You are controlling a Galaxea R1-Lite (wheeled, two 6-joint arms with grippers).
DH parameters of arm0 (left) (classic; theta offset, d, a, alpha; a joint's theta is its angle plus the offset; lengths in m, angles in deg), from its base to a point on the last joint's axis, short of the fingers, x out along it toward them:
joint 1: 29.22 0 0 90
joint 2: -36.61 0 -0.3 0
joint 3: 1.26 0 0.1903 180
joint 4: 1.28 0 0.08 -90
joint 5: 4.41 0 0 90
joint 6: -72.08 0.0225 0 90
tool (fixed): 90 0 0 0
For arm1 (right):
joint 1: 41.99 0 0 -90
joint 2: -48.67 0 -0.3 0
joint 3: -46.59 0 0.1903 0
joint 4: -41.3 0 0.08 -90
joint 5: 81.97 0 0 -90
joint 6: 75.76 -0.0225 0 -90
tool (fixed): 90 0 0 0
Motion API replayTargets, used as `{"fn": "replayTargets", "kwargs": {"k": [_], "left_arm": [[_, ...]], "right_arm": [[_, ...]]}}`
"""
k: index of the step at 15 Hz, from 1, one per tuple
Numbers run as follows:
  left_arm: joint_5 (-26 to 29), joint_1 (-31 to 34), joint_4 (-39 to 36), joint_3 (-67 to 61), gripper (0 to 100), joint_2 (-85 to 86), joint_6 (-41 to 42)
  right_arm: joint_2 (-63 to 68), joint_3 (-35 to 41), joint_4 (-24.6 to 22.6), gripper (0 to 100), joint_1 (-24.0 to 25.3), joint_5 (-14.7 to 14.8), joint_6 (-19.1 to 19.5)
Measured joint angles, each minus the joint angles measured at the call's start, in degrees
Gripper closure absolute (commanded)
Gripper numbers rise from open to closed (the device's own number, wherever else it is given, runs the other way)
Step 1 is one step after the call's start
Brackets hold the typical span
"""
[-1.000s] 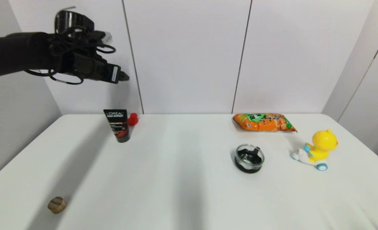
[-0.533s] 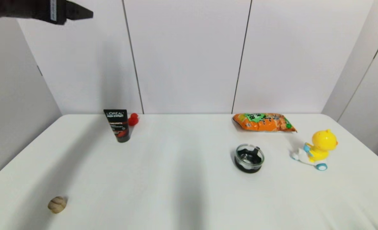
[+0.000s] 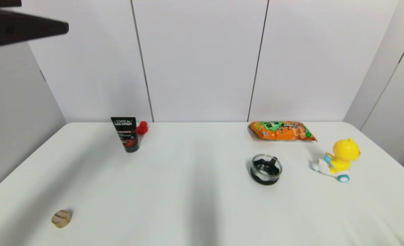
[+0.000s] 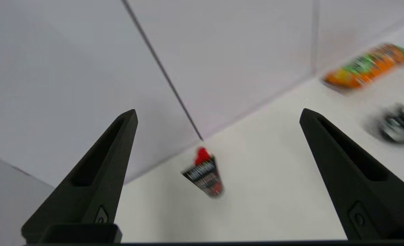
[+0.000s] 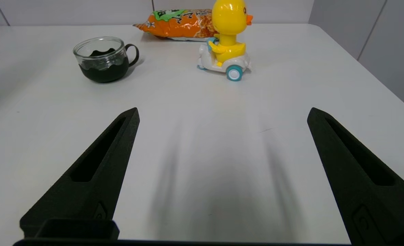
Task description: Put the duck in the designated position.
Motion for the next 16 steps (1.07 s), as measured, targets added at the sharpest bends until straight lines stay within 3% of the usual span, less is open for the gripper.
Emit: {"fn": "replayTargets", "kwargs": {"k": [3, 5, 10, 16], "left_arm": [[3.7, 1.8, 0.0, -14.2, 0, 9.1, 0.5], [4.3, 6.5, -1.0, -22.4, 0, 14.9, 1.1], [4.0, 16.6, -11.5, -45.7, 0, 28.6, -1.5], [3.7, 19.8, -23.2, -72.6, 0, 45.1, -5.2]], "right_arm": [[0.0, 0.0, 0.0, 0, 0.0, 0.0, 0.0], [0.0, 0.0, 0.0, 0, 0.0, 0.0, 0.0], [0.0, 0.0, 0.0, 0, 0.0, 0.0, 0.0], [0.0, 0.0, 0.0, 0, 0.0, 0.0, 0.0]]}}
